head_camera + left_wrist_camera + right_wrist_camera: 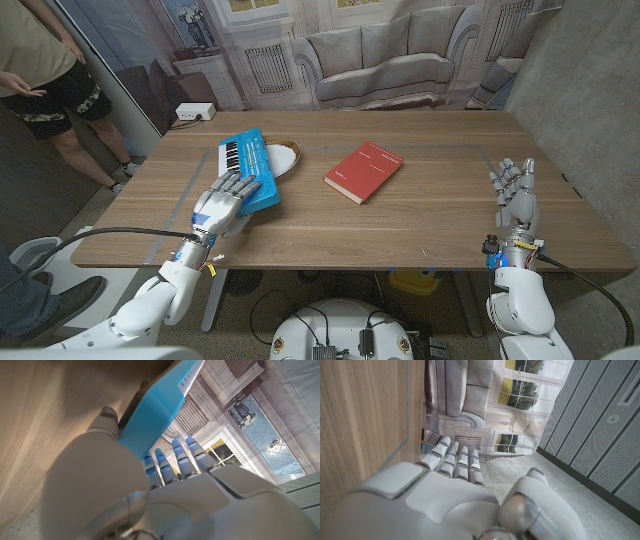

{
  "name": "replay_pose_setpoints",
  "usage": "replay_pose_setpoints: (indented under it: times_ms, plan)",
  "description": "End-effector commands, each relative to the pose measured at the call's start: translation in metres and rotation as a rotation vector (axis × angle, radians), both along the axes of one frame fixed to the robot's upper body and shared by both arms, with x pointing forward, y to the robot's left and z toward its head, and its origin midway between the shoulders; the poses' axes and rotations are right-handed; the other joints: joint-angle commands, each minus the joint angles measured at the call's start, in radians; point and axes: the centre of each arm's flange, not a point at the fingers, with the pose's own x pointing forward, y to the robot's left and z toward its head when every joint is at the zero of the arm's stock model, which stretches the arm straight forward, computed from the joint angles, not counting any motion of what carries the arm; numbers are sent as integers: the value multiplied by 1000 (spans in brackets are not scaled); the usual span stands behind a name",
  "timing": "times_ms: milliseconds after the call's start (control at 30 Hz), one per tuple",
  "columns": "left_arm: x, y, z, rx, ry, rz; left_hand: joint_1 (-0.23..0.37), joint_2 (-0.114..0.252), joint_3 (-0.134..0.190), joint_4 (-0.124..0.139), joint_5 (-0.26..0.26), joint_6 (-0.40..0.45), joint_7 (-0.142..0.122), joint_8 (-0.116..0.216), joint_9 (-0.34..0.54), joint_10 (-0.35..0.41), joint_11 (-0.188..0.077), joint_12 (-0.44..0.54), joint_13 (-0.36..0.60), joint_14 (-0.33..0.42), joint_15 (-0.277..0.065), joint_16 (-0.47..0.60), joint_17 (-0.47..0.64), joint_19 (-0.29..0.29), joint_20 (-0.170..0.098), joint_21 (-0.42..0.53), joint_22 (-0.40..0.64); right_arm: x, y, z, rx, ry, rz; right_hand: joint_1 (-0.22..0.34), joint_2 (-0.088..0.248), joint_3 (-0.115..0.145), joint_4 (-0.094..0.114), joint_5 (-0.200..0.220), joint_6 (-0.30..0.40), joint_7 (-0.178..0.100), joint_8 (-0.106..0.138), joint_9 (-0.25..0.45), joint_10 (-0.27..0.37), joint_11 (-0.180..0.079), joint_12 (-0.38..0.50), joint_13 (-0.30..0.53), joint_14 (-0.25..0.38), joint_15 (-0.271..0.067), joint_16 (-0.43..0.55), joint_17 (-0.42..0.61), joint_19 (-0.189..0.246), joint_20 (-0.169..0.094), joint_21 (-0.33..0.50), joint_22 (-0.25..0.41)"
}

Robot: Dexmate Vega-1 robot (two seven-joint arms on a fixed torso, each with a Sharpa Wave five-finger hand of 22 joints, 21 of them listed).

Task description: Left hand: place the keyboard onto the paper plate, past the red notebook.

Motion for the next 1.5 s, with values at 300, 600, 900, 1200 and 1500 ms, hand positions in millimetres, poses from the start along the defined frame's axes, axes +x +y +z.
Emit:
replay_pose_setpoints:
  times_ms: [300,600,900,1200,1500]
  plan:
    - [5,-6,-4,31,81,-5,-36,-29,-32,9,16,-41,-5,-5,3,-41,-2,3,3,-36,-127,-1,1,-30,-1,0,-1,-1,0,-9,18,4,-7,1,8,-4,0,2,4,-6,2,6,2,-2,-1,4,8,5,-1,4,0,6,-2,2]
    - [10,-5,0,43,108,-15,-68,-43,-52,22,28,-65,2,-4,2,-64,-2,4,3,-59,-119,1,2,-52,-1,-1,0,-3,2,-11,29,2,-16,1,9,-5,-1,2,4,-7,2,6,3,-3,-1,4,9,7,0,4,0,7,-2,2]
    - [13,-6,2,41,132,-33,-112,-55,-76,43,41,-83,3,-3,1,-86,-1,5,3,-82,-114,1,4,-76,1,-3,0,-4,5,-9,33,-1,-24,2,10,-5,-2,2,4,-7,2,6,3,1,-1,4,9,6,0,4,-1,8,-2,2]
    - [18,-10,4,41,175,-30,-157,-66,-101,66,58,-127,6,-8,1,-128,1,1,3,-122,-105,-1,4,-115,7,-6,1,-5,4,-6,31,2,-29,2,10,-6,-2,1,3,-7,2,6,1,1,-2,4,8,7,0,4,-4,10,-2,2]
    - [23,-12,11,51,189,-36,-180,-69,-113,78,68,-156,13,-11,2,-150,3,2,3,-143,-102,-2,5,-132,10,-5,1,-8,1,-5,34,9,-41,2,11,-7,-2,1,2,-7,1,6,0,1,-2,4,7,8,-1,4,-5,10,-3,2]
